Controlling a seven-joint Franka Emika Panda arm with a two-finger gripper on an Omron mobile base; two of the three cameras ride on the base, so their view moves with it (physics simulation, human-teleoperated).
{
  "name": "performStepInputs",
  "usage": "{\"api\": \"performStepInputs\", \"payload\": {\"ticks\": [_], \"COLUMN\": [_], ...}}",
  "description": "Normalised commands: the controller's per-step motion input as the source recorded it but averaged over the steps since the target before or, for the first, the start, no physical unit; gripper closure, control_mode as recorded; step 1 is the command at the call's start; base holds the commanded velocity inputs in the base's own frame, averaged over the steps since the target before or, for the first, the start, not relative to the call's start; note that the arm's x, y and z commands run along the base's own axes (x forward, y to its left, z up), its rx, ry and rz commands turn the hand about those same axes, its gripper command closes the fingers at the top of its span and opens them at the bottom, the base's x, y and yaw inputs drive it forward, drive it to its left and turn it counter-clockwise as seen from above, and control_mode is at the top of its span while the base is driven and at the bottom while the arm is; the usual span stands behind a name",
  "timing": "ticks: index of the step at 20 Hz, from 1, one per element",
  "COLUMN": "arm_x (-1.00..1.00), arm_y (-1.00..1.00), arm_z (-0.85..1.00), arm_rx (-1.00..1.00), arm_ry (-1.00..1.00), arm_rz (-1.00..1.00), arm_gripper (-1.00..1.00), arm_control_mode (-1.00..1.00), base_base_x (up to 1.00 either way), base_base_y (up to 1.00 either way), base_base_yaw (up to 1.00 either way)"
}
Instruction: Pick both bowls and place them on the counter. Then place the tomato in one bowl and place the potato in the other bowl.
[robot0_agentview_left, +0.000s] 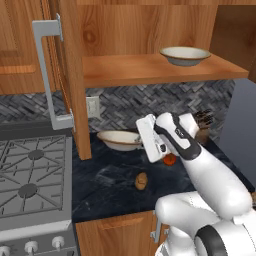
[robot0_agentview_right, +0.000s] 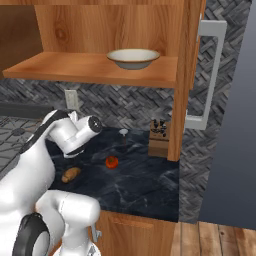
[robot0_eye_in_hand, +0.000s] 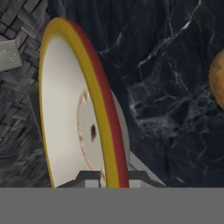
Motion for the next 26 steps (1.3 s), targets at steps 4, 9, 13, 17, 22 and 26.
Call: {"api": "performStepInputs", "payload": {"ticks": [4,9,13,17,22,26], "arm_x": [0.46,0.47,0.49,0.38,0.25,0.31], "arm_y": [0.04,0.05,0.03,0.08,0.06,0.05], "arm_z": [-0.22,-0.23,-0.21,-0.35,-0.43,-0.35], "arm_rx": [0.00,0.00,0.00,-0.05,-0.12,-0.10], "arm_ry": [0.00,0.00,0.00,0.00,0.00,0.00], "arm_rz": [0.01,0.00,0.01,0.03,0.05,0.03], "arm_gripper": [1.00,1.00,1.00,1.00,1.00,1.00], "arm_control_mode": [-1.00,-1.00,-1.00,-1.00,-1.00,-1.00], "base_base_x": [0.00,0.00,0.00,0.00,0.00,0.00], "base_base_y": [0.00,0.00,0.00,0.00,0.00,0.00], "base_base_yaw": [0.00,0.00,0.00,0.00,0.00,0.00]}}
